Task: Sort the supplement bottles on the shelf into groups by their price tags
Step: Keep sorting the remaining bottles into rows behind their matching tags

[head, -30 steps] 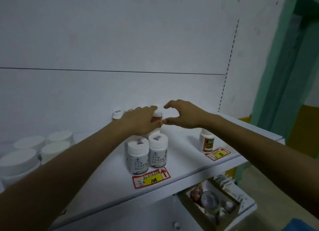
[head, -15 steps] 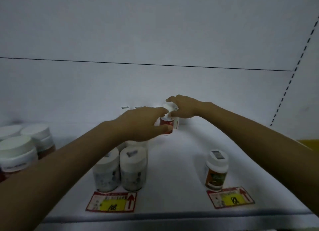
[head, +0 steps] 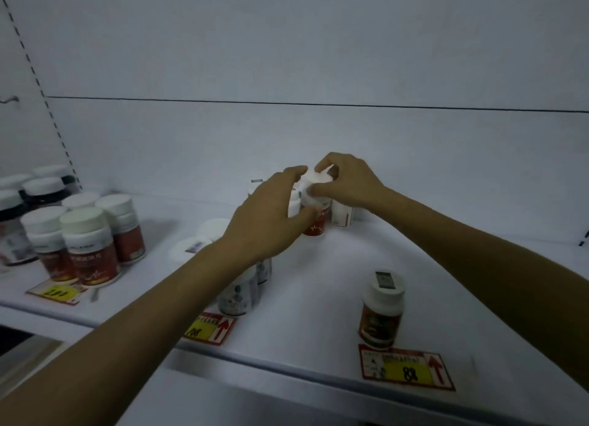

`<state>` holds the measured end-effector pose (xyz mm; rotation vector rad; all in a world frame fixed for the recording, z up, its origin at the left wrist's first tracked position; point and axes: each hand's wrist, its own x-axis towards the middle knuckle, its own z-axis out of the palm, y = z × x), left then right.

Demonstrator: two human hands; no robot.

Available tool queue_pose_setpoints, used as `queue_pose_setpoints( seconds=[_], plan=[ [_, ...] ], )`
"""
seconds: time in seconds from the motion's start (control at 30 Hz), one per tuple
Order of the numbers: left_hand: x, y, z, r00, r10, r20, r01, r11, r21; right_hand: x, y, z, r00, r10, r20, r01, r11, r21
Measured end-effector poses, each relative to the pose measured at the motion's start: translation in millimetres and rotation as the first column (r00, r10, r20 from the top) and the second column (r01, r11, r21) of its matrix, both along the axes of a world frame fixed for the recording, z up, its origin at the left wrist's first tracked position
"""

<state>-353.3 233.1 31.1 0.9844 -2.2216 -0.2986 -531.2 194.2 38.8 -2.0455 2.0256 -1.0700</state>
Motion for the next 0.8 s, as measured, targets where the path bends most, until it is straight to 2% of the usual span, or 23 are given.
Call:
queue_pose_setpoints(
  seconds=[0.13, 0.33, 0.47, 0.53, 0.63, 0.67, 0.8],
  plan=[
    [1.9, 3.1, -0.7, 0.991, 0.01, -0.134, -0.006, 0.999, 0.035, 12.6, 42.2, 20.6, 0.957, 0.056, 0.286, -0.031, 0.995, -0.091],
    [14.5, 47.3, 2.7, 0.937, -0.152, -0.314, 0.177, 0.983, 0.052, 55.8, 113.2, 53.7, 0.832, 0.144, 0.535, -0.023, 0.974, -0.226],
    [44.2, 81.5, 5.5, 0.867, -0.177, -0.466, 0.252, 0.962, 0.104, 103.5, 146.1, 56.9, 0.772, 0.168, 0.613, -0.019, 0.97, -0.242],
    [72.5, 95.4, 5.1, 0.829, -0.157, -0.536, 0.277, 0.949, 0.15, 134.3, 160.4, 50.8, 0.696, 0.204, 0.689, -0.024, 0.965, -0.261],
    [120.4, 114.2, -0.8, 0.738, -0.076, -0.67, 0.314, 0.918, 0.242, 187.1, 182.1, 26.1, 0.501, 0.271, 0.822, -0.01, 0.951, -0.308],
    [135.9, 120.4, -4.7, 0.706, -0.036, -0.708, 0.31, 0.914, 0.263, 205.2, 189.5, 14.5, 0.467, 0.279, 0.839, -0.016, 0.951, -0.308],
    [196.9, 139.5, -20.3, 0.632, 0.064, -0.772, 0.266, 0.918, 0.293, 264.1, 207.8, -20.0, 0.476, 0.322, 0.819, -0.158, 0.947, -0.281]
  ],
)
